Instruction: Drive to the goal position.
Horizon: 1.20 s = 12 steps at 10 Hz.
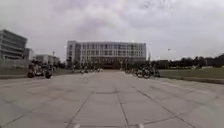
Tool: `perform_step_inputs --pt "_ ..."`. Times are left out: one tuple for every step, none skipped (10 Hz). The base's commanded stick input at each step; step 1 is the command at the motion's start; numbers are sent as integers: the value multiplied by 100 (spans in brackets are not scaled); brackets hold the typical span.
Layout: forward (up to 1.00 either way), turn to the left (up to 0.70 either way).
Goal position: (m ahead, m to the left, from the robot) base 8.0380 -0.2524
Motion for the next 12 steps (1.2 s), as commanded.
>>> perform_step_inputs --pt "50 0" --pt "50 0" --pt "50 11" --pt "50 20" --pt "50 17" --pt "50 0" --pt "50 0" --pt "50 0" --pt "50 0" --pt "50 0" --pt "50 0" --pt "50 0"
